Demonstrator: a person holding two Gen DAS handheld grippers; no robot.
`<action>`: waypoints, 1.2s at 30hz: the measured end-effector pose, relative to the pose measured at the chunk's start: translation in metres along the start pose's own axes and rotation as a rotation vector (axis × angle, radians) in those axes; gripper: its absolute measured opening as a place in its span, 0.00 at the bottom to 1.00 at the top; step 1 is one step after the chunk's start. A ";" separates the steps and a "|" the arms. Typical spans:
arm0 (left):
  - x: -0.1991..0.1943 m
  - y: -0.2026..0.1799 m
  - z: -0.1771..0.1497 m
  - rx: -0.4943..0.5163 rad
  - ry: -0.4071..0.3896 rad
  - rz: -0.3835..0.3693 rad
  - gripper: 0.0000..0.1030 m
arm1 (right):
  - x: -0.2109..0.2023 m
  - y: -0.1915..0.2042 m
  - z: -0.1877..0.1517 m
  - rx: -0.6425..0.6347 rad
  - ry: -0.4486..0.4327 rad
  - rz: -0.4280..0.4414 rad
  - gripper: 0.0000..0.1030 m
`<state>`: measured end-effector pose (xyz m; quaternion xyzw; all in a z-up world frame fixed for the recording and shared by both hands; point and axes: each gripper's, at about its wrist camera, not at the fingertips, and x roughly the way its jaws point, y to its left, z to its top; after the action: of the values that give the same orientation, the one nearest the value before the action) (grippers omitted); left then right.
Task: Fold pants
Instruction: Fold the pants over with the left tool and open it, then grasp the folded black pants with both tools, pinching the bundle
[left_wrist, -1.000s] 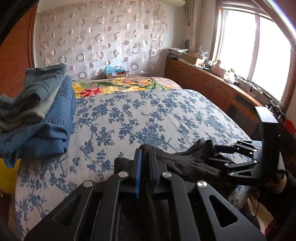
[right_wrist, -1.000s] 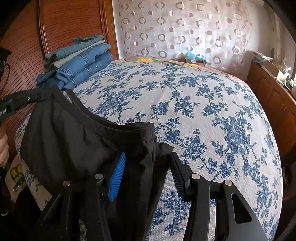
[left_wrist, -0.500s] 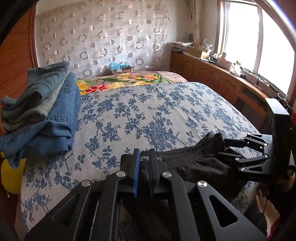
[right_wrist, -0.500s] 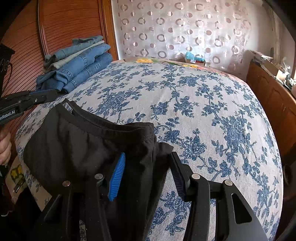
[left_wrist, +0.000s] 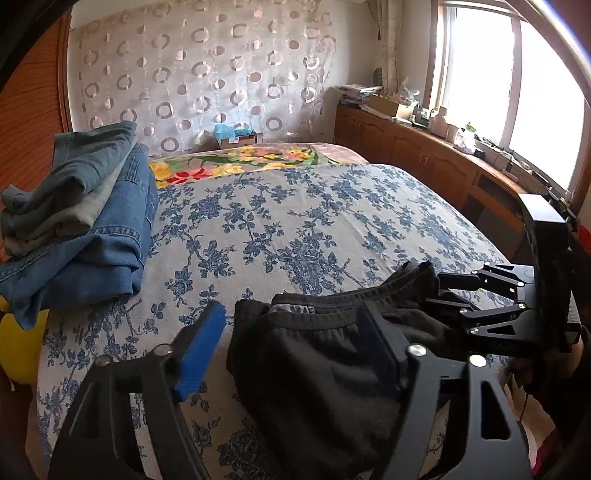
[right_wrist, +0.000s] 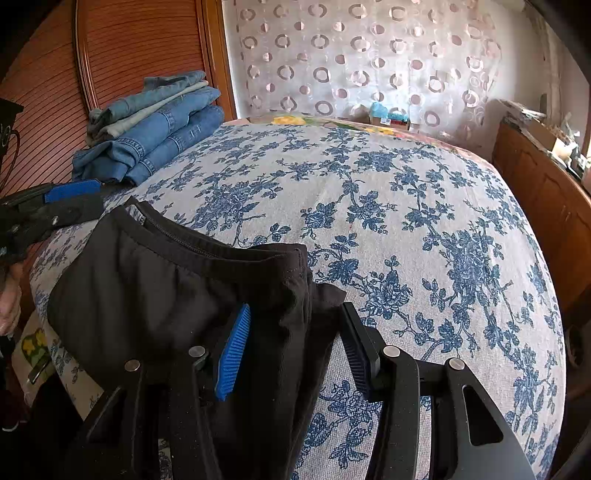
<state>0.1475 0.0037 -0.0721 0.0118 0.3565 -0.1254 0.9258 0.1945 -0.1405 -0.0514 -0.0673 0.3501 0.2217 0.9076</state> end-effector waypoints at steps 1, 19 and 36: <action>0.001 0.001 -0.001 -0.003 0.006 -0.001 0.73 | 0.000 0.000 0.000 0.000 -0.001 -0.001 0.50; 0.034 0.020 -0.013 -0.044 0.110 -0.012 0.73 | -0.018 -0.014 0.004 0.083 0.016 0.044 0.50; 0.050 0.026 -0.022 -0.067 0.115 -0.057 0.73 | 0.004 -0.011 0.009 0.028 0.033 0.024 0.50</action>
<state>0.1747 0.0201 -0.1233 -0.0220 0.4132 -0.1387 0.8997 0.2073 -0.1461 -0.0483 -0.0541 0.3689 0.2263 0.8999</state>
